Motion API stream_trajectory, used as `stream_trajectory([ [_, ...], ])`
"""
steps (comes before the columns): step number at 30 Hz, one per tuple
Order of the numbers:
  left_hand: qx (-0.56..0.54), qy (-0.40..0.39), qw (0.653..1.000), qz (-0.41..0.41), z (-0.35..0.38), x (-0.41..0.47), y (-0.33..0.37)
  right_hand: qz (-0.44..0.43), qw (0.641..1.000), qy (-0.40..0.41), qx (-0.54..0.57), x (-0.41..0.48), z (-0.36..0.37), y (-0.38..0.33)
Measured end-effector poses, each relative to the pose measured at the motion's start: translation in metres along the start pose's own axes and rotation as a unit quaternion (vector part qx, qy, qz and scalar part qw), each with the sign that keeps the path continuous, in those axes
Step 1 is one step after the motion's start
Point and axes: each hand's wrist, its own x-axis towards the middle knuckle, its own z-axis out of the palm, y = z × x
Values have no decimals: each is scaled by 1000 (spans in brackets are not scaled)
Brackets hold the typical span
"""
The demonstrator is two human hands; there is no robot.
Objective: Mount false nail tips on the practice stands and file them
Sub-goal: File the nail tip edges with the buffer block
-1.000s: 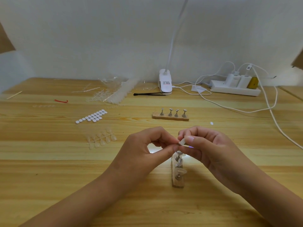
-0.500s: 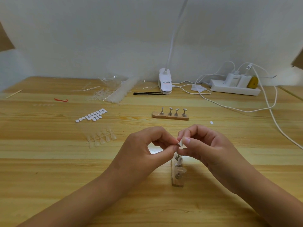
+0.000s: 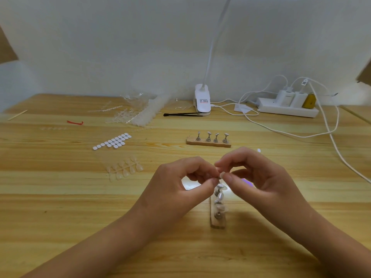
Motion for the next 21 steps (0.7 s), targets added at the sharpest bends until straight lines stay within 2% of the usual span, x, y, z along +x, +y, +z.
stream_trajectory([
  [2,-1,-2,1000,-2,1,0,1,-34,998,-4,-46,0,1,0],
  [9,-16,-3,1000,-17,0,0,1,-56,995,6,-80,1,-1,6],
  [21,-6,6,1000,-12,0,-1,0,-67,994,25,-84,-1,-1,8],
])
